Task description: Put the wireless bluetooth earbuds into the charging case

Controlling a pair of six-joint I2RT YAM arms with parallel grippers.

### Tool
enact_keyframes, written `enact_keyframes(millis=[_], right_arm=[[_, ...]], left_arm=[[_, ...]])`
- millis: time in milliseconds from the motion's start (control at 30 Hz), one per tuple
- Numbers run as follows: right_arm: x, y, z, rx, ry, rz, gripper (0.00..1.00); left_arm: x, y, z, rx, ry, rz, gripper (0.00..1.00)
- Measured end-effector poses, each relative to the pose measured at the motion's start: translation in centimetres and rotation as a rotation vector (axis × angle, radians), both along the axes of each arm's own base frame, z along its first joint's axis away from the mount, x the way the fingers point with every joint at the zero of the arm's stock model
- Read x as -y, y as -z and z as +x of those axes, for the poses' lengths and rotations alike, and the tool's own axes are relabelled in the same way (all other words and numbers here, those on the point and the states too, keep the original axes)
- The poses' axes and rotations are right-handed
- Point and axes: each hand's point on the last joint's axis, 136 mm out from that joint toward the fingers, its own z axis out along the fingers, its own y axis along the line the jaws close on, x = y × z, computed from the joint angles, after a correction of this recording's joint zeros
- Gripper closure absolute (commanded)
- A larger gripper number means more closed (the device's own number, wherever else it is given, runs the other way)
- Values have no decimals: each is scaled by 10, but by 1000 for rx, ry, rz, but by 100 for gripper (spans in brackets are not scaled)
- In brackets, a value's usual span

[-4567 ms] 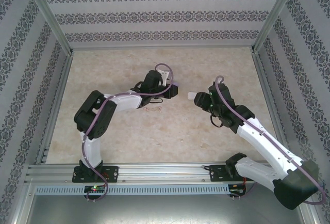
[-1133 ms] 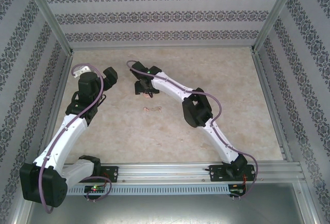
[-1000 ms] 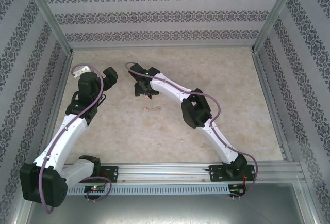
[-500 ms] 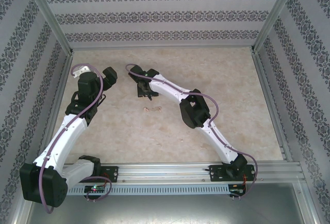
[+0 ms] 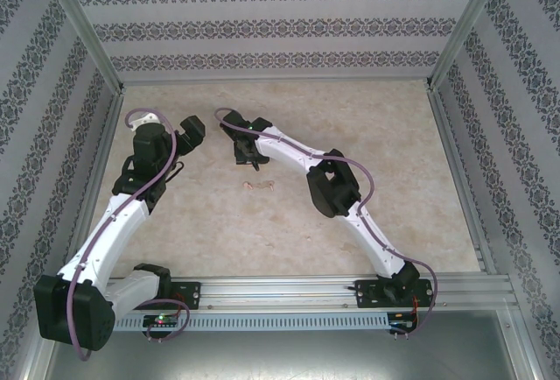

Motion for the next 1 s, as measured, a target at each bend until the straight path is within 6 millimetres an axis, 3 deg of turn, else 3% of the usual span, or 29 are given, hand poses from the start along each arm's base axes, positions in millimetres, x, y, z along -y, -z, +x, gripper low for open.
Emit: enact_keyframes(millis=[100,200,500,600,800,1000], right_arm=[[5,-8,-7,-2,-3,10,72],[13,-28,-10,19,4,31,72],[65,-118,-18,155,87,168,72],[88,-133,-24,183,136,204,72],[130,-148,-36,226,261,286,72],[145,-181,-44,290,366,429,72]], left_arm=[[8,2,-1,-5,39,-19,0],[15,5,-2,-10,78,-35,0],[40,45,-2,-50,204,-83,0],[55,55,1,-51,257,-96,0],[95,56,5,3,396,-121,0],[130,57,2,85,526,-139,0]])
